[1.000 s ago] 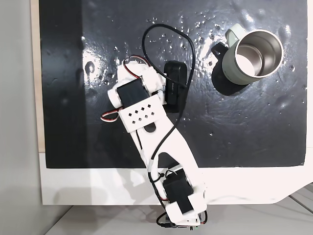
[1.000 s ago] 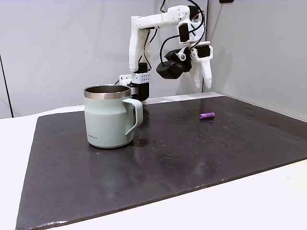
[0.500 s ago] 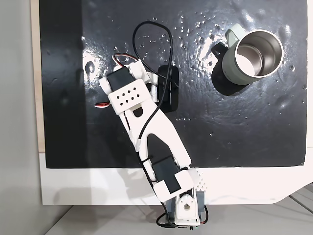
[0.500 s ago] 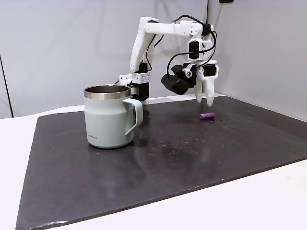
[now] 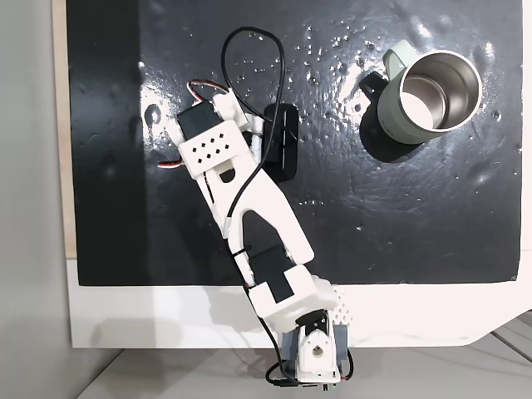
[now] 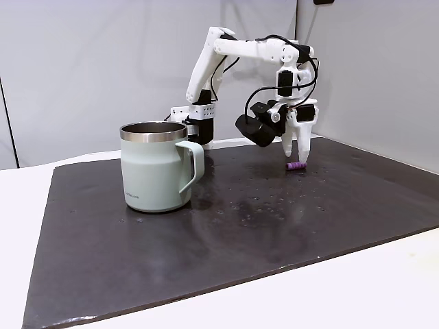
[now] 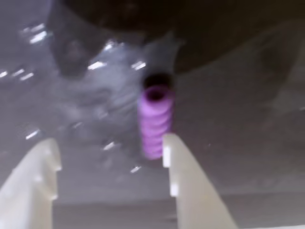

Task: Grasp a pengrip and put it in the cup.

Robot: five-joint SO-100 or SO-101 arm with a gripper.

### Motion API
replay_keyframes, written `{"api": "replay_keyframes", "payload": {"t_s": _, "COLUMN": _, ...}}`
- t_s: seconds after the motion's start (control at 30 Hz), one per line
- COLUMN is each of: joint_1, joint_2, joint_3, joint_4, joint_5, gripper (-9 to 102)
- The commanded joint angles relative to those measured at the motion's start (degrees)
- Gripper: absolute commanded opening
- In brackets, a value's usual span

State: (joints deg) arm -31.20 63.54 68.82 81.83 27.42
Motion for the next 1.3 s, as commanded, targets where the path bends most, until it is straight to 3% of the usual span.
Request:
{"api": "replay_keyframes", "payload": {"t_s": 0.0, "joint_1": -1.85, "joint_2": 0.7, "joint_3": -3.16, "joint_4": 1.41, "joint_5": 0.88, "gripper": 22}}
{"api": "replay_keyframes", "payload": {"t_s": 0.67, "joint_1": -1.67, "joint_2": -7.65, "joint_3": -7.56, "joint_4": 0.62, "joint_5": -0.53, "gripper": 19}}
{"api": "replay_keyframes", "payload": {"t_s": 1.0, "joint_1": -2.2, "joint_2": -8.7, "joint_3": -8.88, "joint_4": 0.88, "joint_5": -0.79, "gripper": 1}}
{"api": "replay_keyframes", "payload": {"t_s": 1.27, "joint_1": -1.58, "joint_2": -5.36, "joint_3": -8.44, "joint_4": 1.32, "joint_5": -1.05, "gripper": 0}}
